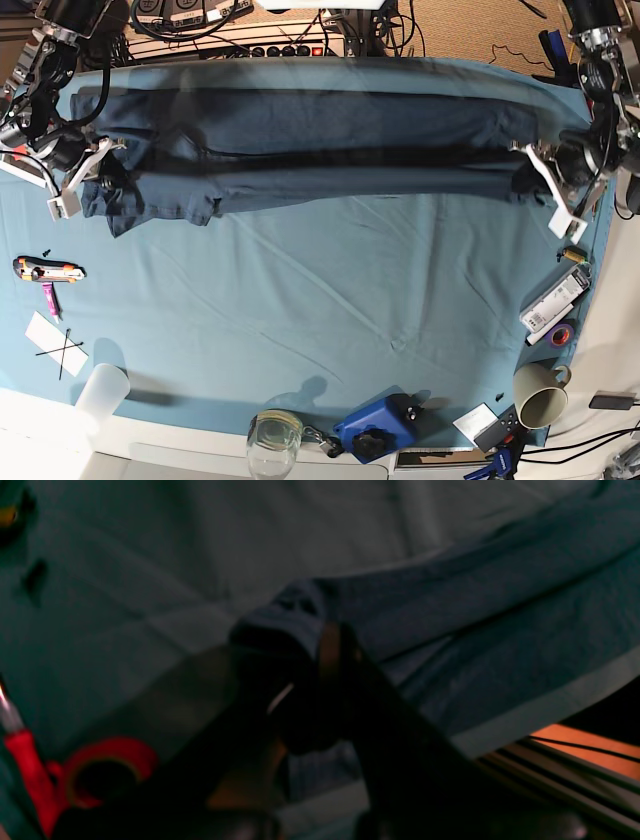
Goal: Fold the T-shirt properly
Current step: 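Lift both strip ends and pull them back toward the robot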
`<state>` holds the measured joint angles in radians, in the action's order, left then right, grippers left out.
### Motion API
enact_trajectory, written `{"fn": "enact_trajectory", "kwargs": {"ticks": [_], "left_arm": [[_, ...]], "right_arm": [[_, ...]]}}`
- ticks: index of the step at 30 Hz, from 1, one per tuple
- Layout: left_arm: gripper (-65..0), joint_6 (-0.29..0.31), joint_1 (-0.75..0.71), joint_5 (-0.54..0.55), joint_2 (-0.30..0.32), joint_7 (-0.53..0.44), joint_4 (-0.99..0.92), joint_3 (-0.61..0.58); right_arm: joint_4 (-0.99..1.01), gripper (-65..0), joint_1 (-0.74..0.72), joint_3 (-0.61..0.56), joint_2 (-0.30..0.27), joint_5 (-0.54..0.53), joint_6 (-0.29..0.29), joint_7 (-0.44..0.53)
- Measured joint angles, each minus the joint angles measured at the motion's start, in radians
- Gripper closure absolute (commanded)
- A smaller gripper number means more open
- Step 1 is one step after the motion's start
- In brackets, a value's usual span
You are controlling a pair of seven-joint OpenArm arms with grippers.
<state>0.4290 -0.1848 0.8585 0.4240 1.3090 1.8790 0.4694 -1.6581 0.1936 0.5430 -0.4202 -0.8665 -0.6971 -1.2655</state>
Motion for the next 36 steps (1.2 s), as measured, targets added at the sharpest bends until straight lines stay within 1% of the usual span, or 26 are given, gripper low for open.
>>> {"fn": "enact_trajectory", "kwargs": {"ticks": [1, 3, 6, 16, 20, 22, 24, 28, 31, 35, 36], "left_arm": [[0.0, 0.003, -0.013, 0.008, 0.000, 0.000, 0.000, 0.003], [0.0, 0.036, -0.025, 0.021, 0.000, 0.001, 0.000, 0.003], [0.0, 0.036, -0.025, 0.037, 0.000, 0.000, 0.000, 0.003], [0.0, 0.037, -0.025, 0.037, 0.000, 0.000, 0.000, 0.003], [0.0, 0.037, -0.026, 0.036, -0.027, 0.000, 0.000, 0.003], [0.0, 0.036, -0.031, 0.036, -0.043, 0.000, 0.000, 0.003], [0.0, 0.036, -0.037, 0.035, -0.053, 0.000, 0.000, 0.003], [0.0, 0.036, -0.045, -0.021, -0.074, -0.010, 0.000, 0.004], [0.0, 0.036, -0.047, -0.063, -0.075, -0.031, 0.000, 0.004], [-0.2, 0.036, -0.048, -0.069, -0.075, -0.031, 0.000, 0.004], [-7.7, 0.036, -0.049, -0.069, -0.075, -0.031, 0.000, 0.004]], "right_arm": [[0.000, 0.0, 0.007, 0.000, 0.000, 0.000, 0.000, -0.001], [0.000, 0.0, 0.025, 0.000, 0.000, 0.000, 0.000, -0.003], [0.000, 0.0, 0.052, 0.000, 0.000, 0.001, 0.000, -0.007], [-0.001, 0.0, 0.142, 0.000, 0.000, 0.000, 0.000, -0.001], [-0.001, 0.0, 0.165, 0.000, 0.000, -0.006, 0.000, 0.002], [-0.003, 0.0, 0.176, 0.002, 0.009, -0.008, 0.000, 0.006], [-0.005, 0.0, 0.182, 0.018, 0.029, -0.010, 0.000, 0.010], [-0.005, 0.0, 0.194, 0.055, 0.073, -0.038, 0.000, 0.010], [-0.005, 0.0, 0.194, 0.061, 0.077, -0.043, 0.001, 0.009], [-0.005, 0.0, 0.194, 0.061, 0.078, -0.044, 0.001, 0.005], [-0.005, 0.0, 0.194, 0.061, 0.077, -0.045, 0.000, -0.003]]}}
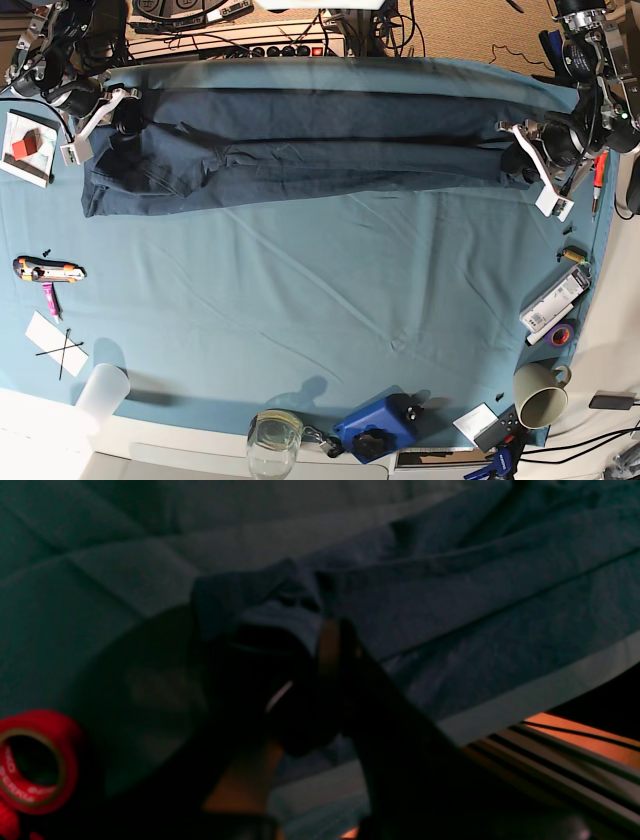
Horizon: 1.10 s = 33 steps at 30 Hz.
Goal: Fold the T-shirt properly
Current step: 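Lift both strip ends and pull them back toward the robot, then lower the strip and open the left gripper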
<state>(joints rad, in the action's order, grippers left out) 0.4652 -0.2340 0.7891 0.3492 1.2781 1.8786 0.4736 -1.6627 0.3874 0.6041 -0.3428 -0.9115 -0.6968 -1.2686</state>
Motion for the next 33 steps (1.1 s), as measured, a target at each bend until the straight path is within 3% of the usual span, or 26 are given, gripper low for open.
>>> {"fn": "enact_trajectory", "kwargs": {"ticks": [1, 3, 5, 8, 12, 19, 26, 29, 33], "left_arm": [[-16.2, 0.000, -0.002, 0.001, 0.000, 0.000, 0.000, 0.000], [-30.1, 0.000, -0.011, -0.012, 0.000, -0.002, 0.000, 0.000], [-35.9, 0.000, -0.024, -0.027, 0.000, -0.006, 0.000, 0.000], [-36.2, -0.066, -0.029, -0.080, 0.000, -0.029, 0.000, 0.000], [-36.2, -0.109, -0.028, -0.108, 0.000, -0.076, 0.000, 0.000], [-36.1, -0.109, -0.023, -0.063, 0.000, -0.085, -0.100, 0.000], [-36.1, -0.061, 0.048, 0.119, 0.016, -0.140, -0.327, 0.016], [-35.1, -0.021, 0.082, 0.262, 0.025, -0.066, -0.419, 0.024], [-26.8, 0.006, 0.089, 0.370, 0.015, 0.004, -0.473, 0.021]], "right_arm": [[0.000, -0.1, 0.000, 0.000, 0.000, -0.004, 0.000, -0.010], [0.000, -9.7, -0.003, 0.001, 0.000, -0.008, 0.000, -0.041], [-0.001, -17.0, -0.002, 0.003, 0.000, -0.042, 0.000, -0.076], [-0.002, -18.5, -0.003, 0.003, 0.000, -0.068, 0.000, -0.105], [-0.002, -18.5, -0.002, 0.003, 0.000, -0.085, 0.000, -0.112], [-0.002, -18.5, -0.002, 0.003, 0.000, -0.085, 0.000, -0.112], [-0.002, -18.5, -0.002, 0.003, 0.000, -0.086, 0.000, -0.114], [-0.002, -18.5, -0.002, 0.003, 0.000, -0.085, 0.000, -0.115], [-0.002, -18.5, -0.002, 0.003, 0.000, -0.086, 0.000, -0.115]]}}
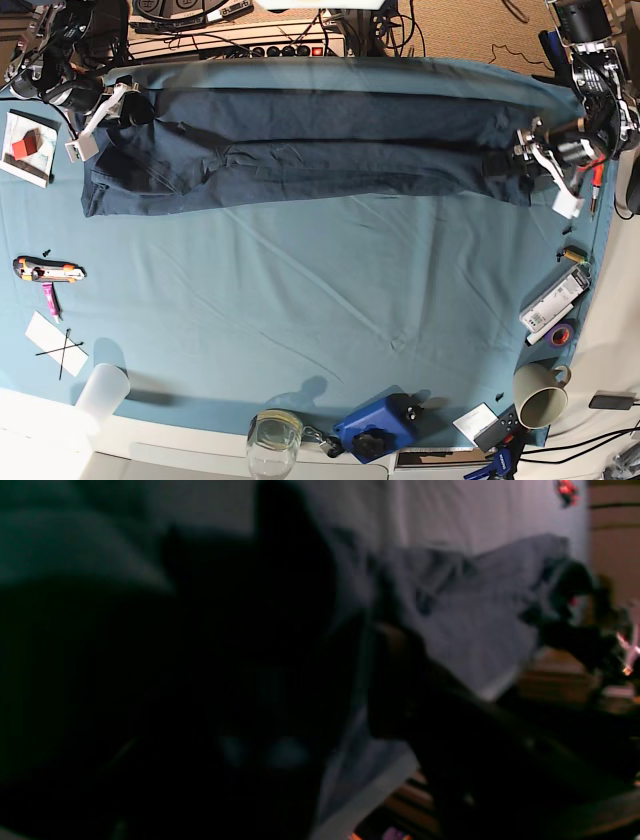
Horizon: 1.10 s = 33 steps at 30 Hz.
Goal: Fold the T-shirt properly
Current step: 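Lower the strip and open the left gripper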
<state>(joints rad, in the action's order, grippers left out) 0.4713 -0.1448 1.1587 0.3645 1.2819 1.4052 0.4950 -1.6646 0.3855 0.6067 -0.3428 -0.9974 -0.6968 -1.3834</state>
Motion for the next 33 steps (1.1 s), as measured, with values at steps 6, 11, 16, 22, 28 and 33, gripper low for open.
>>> {"fn": "enact_trajectory", "kwargs": {"ticks": [6, 11, 16, 22, 28, 33], "left_arm": [[-4.8, -0.031, -0.005, -0.006, -0.005, 0.028, -0.007, -0.005], [0.0, -0.038, 0.010, -0.021, -0.005, 0.048, -0.010, -0.007], [0.0, -0.045, 0.032, -0.072, -0.010, 0.085, 0.040, -0.010], [0.0, -0.040, 0.011, -0.135, -0.016, 0.111, 0.172, -0.018], [0.0, -0.026, -0.027, -0.138, -0.015, 0.102, 0.311, -0.018], [0.0, -0.026, -0.077, -0.140, -0.015, 0.076, 0.463, -0.018]], "right_arm": [[0.000, -18.5, 0.000, 0.000, 0.000, 0.000, 0.000, 0.001], [0.000, -18.5, 0.000, 0.000, 0.000, 0.000, 0.000, 0.003], [0.000, -18.5, 0.000, 0.000, 0.000, 0.001, 0.000, 0.011], [0.000, -18.5, 0.000, 0.000, 0.000, 0.003, 0.000, 0.031], [0.000, -18.5, 0.000, 0.000, 0.001, 0.004, 0.000, 0.038], [0.000, -18.5, 0.000, 0.000, 0.006, 0.004, 0.000, 0.050]]}}
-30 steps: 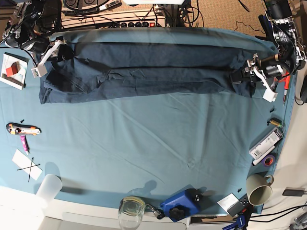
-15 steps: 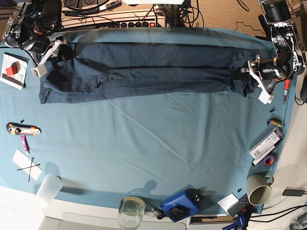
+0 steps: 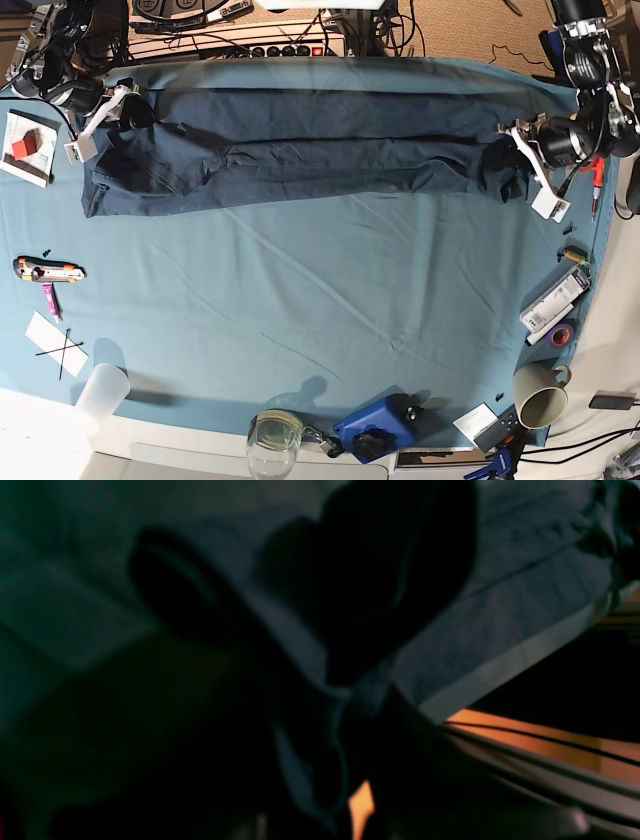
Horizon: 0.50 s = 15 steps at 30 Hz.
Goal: Fold the T-shirt properly
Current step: 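Lower the strip and open the left gripper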
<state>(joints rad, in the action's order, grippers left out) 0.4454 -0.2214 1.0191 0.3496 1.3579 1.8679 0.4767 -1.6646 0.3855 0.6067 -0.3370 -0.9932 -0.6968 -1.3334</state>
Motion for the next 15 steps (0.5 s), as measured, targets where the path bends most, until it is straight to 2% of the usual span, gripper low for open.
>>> {"fn": "enact_trajectory", "kwargs": {"ticks": [3, 9, 15], "left_arm": [[0.0, 0.027, -0.037, 0.001, 0.000, -0.019, 0.078, 0.000], [0.0, 0.026, -0.071, 0.003, 0.000, -0.051, 0.218, -0.001], [0.0, 0.026, -0.079, 0.002, -0.001, -0.055, 0.258, -0.001]], "right_arm": [[0.000, -18.5, 0.000, 0.000, 0.000, 0.000, 0.000, 0.002], [0.000, -18.5, 0.000, 0.000, 0.000, 0.000, 0.000, 0.002], [0.000, -18.5, -0.001, 0.000, 0.000, 0.000, 0.000, 0.002]]}}
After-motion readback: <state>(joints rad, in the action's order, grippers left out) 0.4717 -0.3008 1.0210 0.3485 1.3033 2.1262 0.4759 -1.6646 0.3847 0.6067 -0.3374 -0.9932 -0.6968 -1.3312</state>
